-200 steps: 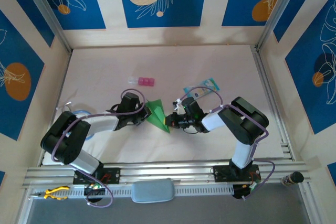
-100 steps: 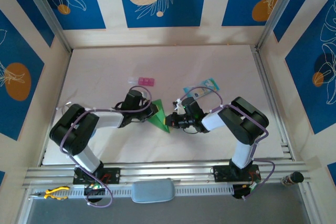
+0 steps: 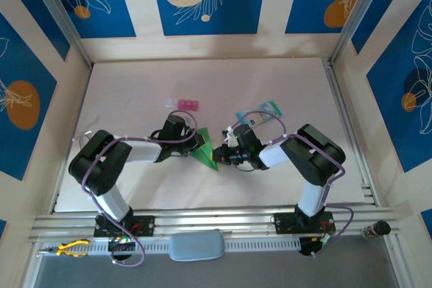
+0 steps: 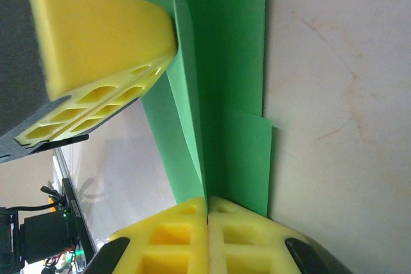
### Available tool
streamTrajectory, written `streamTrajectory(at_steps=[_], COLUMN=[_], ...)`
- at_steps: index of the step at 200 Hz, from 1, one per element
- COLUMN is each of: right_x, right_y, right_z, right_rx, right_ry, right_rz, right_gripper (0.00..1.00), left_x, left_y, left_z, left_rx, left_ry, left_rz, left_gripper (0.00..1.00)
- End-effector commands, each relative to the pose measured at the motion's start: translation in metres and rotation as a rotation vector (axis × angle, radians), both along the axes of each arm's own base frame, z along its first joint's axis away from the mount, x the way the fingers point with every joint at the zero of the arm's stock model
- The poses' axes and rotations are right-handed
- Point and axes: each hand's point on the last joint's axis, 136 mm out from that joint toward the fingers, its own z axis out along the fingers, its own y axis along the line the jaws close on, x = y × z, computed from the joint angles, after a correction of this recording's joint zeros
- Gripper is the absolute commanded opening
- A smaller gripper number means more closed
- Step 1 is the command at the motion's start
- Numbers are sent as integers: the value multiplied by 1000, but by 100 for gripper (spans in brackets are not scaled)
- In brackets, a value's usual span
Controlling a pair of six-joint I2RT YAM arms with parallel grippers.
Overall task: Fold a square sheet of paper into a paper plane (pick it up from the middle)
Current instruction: Fourth fold the wing at the center of the table.
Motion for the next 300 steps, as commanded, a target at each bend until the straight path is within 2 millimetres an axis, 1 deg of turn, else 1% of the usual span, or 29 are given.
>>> streamTrajectory(at_steps=[1,85,186,207,220,242,257,280,300], right_x=[-11,-10,-10,-9,-8,-7,-9,-14,-20], right_y=[-8,-11,-13,-13,-12,-12,-14,-17,-17], right_z=[-22,-24,-27,-24,-19,-9,-3,-1,-3], right_rx=[-58,-58,-61,-60,-57,-62,-84,-119,-146], right_ry=[99,140,167,165,157,140,122,111,110], right_rz=[-1,-7,-7,-8,-6,1,3,14,30], right_gripper=[0,0,0,0,0,5,11,17,19], left_x=[3,6,4,1,-2,-7,-9,-10,-10], left_y=[-3,-3,-3,-3,0,6,9,9,8], left_z=[-3,-12,-24,-29,-33,-39,-41,-43,-42], left_rx=[25,44,70,87,103,137,146,145,140], left_ry=[-2,17,51,70,85,106,111,116,115], left_rz=[-5,1,-10,-24,-27,-25,-21,-20,-23], left_gripper=[5,5,5,5,5,4,4,4,4])
